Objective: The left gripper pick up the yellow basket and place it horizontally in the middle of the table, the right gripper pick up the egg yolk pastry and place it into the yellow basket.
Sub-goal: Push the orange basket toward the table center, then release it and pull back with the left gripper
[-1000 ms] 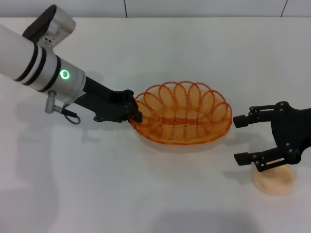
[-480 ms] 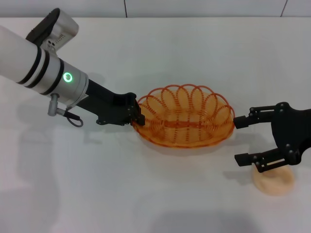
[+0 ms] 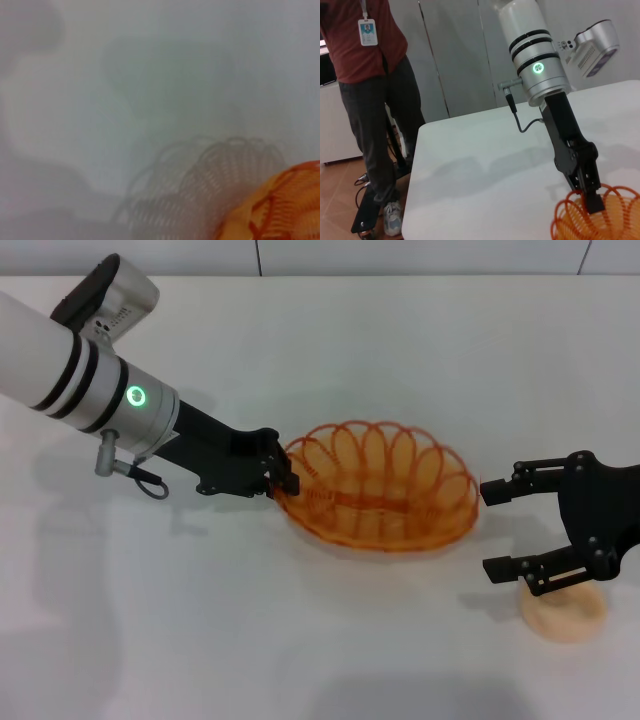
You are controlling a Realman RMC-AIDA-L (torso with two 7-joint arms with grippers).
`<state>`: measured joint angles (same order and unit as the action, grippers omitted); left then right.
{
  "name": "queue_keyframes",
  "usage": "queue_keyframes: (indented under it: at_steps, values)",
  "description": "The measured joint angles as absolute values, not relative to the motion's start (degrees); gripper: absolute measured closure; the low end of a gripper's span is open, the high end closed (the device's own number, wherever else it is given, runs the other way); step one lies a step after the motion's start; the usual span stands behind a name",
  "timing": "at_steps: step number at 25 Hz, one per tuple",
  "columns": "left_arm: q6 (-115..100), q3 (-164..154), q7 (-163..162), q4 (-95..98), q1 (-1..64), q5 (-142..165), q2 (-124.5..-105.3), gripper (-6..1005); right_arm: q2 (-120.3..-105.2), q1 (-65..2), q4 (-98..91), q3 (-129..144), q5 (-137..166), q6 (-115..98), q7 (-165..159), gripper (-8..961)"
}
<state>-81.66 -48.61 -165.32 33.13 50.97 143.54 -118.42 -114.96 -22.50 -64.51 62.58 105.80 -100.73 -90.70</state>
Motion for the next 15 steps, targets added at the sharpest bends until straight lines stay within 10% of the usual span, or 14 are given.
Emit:
queue_keyframes:
  at_steps: [8, 15]
  values:
    - [-81.93, -48.49, -165.25, 33.37, 50.55, 142.20, -117.82, 844, -114.97, -22.45, -65.01, 62.58, 105.68, -100.72, -90.71, 127]
    - [-82.86, -48.43, -162.13, 33.70, 50.46, 138.65, -117.12, 434, -115.04, -22.20, -65.35, 62.50, 105.63, -100.72, -90.76, 128]
